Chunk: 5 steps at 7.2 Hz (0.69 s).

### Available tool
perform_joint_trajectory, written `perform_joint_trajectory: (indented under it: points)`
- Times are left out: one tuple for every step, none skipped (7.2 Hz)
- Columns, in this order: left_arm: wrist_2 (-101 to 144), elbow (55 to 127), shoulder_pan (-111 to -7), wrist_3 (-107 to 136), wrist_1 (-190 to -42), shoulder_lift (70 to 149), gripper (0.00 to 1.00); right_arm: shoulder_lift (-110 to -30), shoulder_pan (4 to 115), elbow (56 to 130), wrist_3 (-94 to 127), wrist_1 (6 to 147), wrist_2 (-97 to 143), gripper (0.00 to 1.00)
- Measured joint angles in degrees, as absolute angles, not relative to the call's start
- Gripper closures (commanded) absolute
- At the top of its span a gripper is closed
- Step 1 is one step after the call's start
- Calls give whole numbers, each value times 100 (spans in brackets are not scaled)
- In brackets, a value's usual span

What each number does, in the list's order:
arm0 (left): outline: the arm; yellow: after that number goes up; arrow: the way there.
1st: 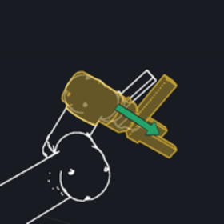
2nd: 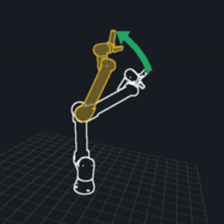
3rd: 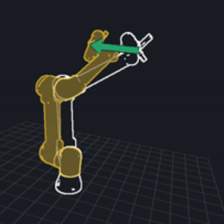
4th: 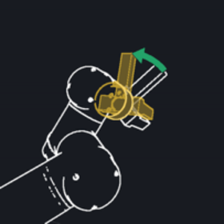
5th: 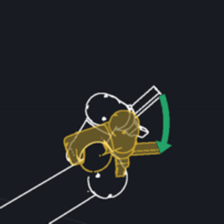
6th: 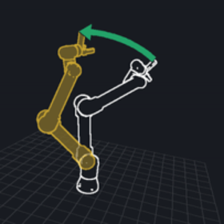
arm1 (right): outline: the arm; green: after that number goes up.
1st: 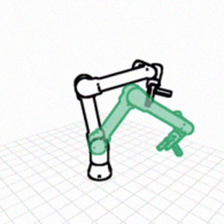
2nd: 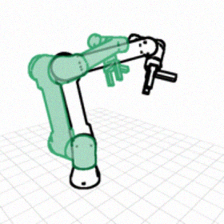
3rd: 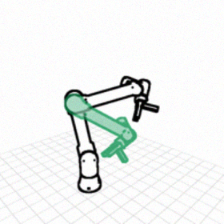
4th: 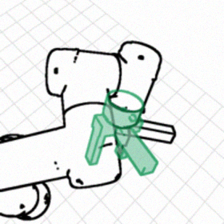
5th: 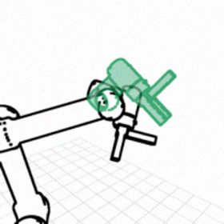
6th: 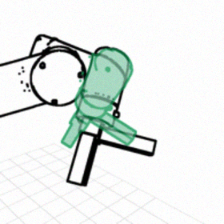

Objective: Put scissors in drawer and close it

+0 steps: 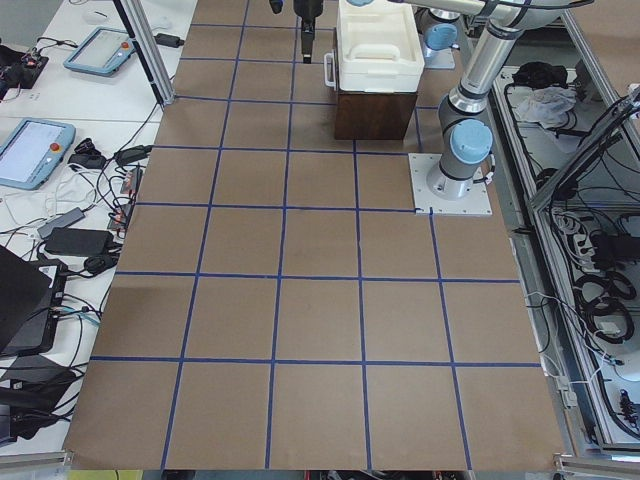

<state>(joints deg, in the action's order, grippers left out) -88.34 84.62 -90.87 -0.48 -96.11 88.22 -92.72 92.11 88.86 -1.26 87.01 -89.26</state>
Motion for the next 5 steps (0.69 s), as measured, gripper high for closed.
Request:
perform_joint_trajectory:
  points:
    - [-8838, 8463, -9083, -66, -9608, 8812, 0, -9272, 9211, 8886, -126, 8701, -8929, 0]
    - [-8852, 8464, -9081, -88, -9607, 8803, 0, -9272, 9211, 8886, -127, 8701, -8929, 0]
    - [-8862, 8464, -9080, -104, -9607, 8797, 0, -9272, 9211, 8886, -125, 8701, -8928, 0]
    - [-8868, 8464, -9079, -110, -9607, 8786, 0, -9272, 9211, 8886, -124, 8701, -8928, 0]
    - [-8873, 8466, -9079, -113, -9606, 8770, 0, -9273, 9211, 8886, -123, 8701, -8930, 0]
